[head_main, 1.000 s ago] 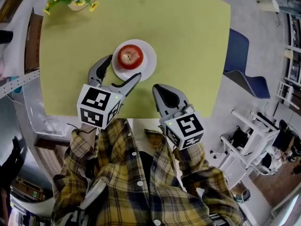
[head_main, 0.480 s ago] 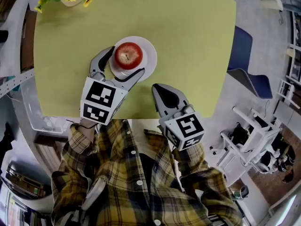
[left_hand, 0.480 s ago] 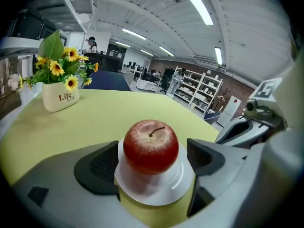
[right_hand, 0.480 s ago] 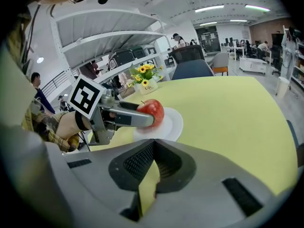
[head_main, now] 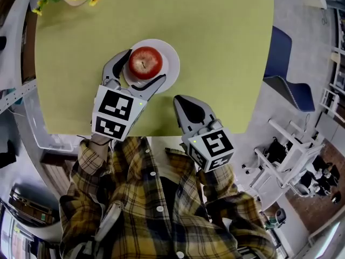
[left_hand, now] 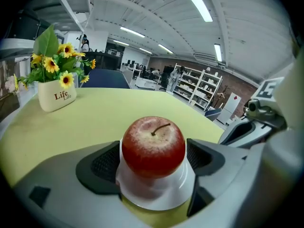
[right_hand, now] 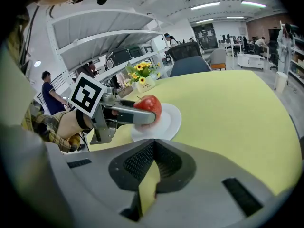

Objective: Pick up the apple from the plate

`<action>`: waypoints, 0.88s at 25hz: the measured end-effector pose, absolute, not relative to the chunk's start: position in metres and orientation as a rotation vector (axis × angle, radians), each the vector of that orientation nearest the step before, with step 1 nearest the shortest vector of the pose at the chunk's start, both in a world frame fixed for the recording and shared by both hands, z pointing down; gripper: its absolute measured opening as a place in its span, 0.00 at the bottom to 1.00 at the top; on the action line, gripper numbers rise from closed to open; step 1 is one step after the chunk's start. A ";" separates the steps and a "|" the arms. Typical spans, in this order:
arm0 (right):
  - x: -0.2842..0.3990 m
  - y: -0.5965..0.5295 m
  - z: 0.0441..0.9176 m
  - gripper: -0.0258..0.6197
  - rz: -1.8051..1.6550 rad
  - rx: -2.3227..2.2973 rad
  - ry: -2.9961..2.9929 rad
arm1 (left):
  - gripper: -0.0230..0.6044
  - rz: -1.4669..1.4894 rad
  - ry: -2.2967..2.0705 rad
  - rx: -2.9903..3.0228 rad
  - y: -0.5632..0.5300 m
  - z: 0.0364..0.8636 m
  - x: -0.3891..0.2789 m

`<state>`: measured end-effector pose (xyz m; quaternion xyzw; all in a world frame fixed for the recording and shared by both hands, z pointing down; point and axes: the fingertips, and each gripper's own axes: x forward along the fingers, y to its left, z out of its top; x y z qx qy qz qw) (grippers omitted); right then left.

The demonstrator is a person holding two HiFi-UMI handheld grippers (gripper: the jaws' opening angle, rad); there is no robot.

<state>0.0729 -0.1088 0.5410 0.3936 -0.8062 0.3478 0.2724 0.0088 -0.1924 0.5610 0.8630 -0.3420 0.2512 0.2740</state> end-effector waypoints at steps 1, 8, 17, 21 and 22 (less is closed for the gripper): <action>0.073 -0.109 0.542 0.04 0.939 1.062 -2.169 | 0.73 0.683 -0.921 2.324 -0.193 0.562 0.009; 0.071 -0.108 0.547 0.04 0.948 1.060 -2.167 | 0.69 0.743 -0.927 2.363 -0.194 0.568 0.006; 0.072 -0.111 0.545 0.04 0.951 1.062 -2.166 | 0.68 0.728 -0.912 2.355 -0.194 0.565 0.007; 0.071 -0.112 0.545 0.04 0.943 1.059 -2.165 | 0.68 0.734 -0.915 2.354 -0.193 0.565 0.005; 0.071 -0.113 0.544 0.04 0.940 1.060 -2.166 | 0.68 0.734 -0.919 2.354 -0.193 0.565 0.004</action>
